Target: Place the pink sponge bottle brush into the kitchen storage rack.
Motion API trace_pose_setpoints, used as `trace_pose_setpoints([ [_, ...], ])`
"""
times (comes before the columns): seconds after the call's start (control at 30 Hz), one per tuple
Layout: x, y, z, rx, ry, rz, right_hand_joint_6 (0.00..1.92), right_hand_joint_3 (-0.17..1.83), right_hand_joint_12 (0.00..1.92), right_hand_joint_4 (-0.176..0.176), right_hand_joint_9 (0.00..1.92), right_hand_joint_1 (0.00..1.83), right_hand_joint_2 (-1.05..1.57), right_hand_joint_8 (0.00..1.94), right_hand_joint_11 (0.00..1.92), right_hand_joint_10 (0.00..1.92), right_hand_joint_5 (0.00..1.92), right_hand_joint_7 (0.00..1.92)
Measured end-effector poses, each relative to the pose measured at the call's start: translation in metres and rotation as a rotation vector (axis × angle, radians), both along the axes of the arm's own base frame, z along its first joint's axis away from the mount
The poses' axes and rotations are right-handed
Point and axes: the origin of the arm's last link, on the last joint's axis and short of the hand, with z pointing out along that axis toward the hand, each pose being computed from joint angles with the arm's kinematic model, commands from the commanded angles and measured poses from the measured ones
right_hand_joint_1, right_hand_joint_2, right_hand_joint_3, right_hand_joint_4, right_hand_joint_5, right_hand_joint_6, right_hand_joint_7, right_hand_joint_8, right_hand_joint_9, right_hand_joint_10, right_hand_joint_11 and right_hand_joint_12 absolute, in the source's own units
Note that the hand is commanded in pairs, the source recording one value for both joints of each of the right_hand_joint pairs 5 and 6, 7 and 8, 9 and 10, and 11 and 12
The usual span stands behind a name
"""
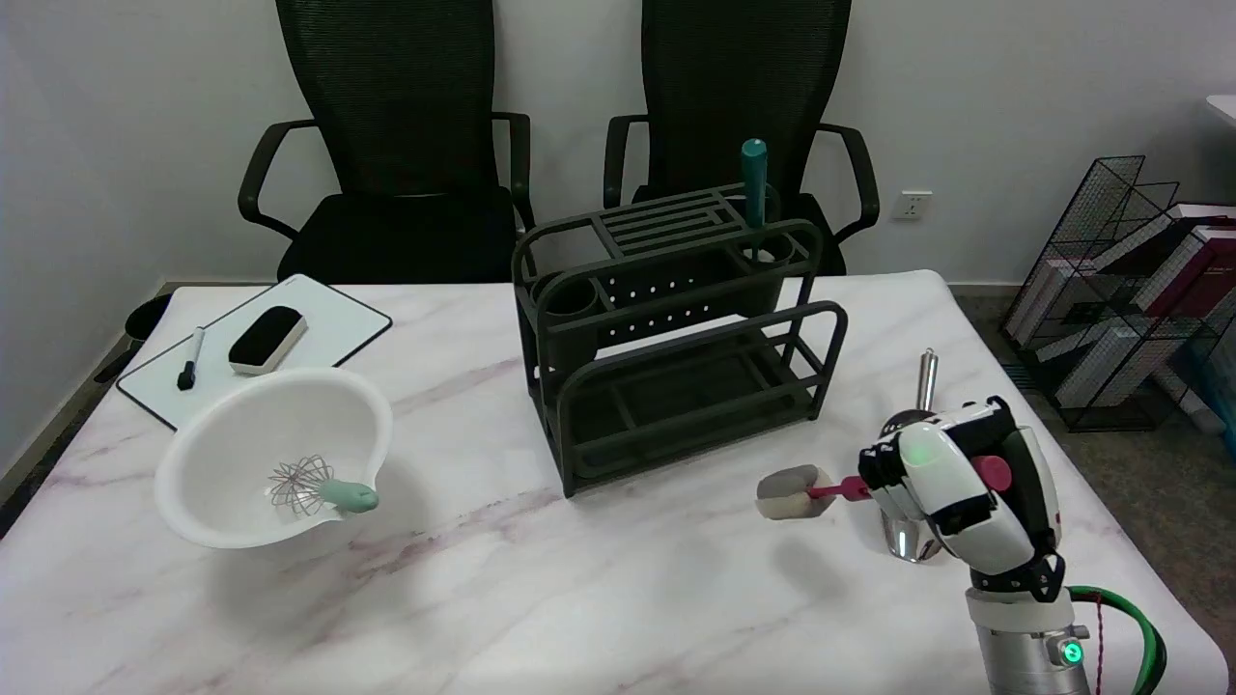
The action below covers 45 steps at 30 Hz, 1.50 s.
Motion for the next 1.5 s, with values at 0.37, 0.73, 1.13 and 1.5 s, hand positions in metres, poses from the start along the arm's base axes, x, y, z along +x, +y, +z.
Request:
trace_pose_setpoints([
  [0.37,0.008,-0.024,-0.008,0.024,-0.015,-0.005,1.92,1.37,1.92,0.0,1.92,0.88,1.57,1.92,1.92,1.92,1.92,1.92],
  [0.73,0.036,-0.088,-0.012,0.085,0.0,-0.01,1.92,1.29,1.92,0.0,1.92,0.87,1.57,1.92,1.92,1.92,1.92,1.92],
  [1.13,0.097,-0.133,-0.012,0.134,-0.046,0.021,1.92,1.71,1.92,0.0,1.92,0.84,1.57,1.92,1.92,1.92,1.92,1.92],
  [1.5,0.117,-0.127,-0.002,0.108,-0.137,0.015,1.92,1.74,1.92,0.0,1.92,0.84,1.57,1.92,1.92,1.92,1.92,1.92],
])
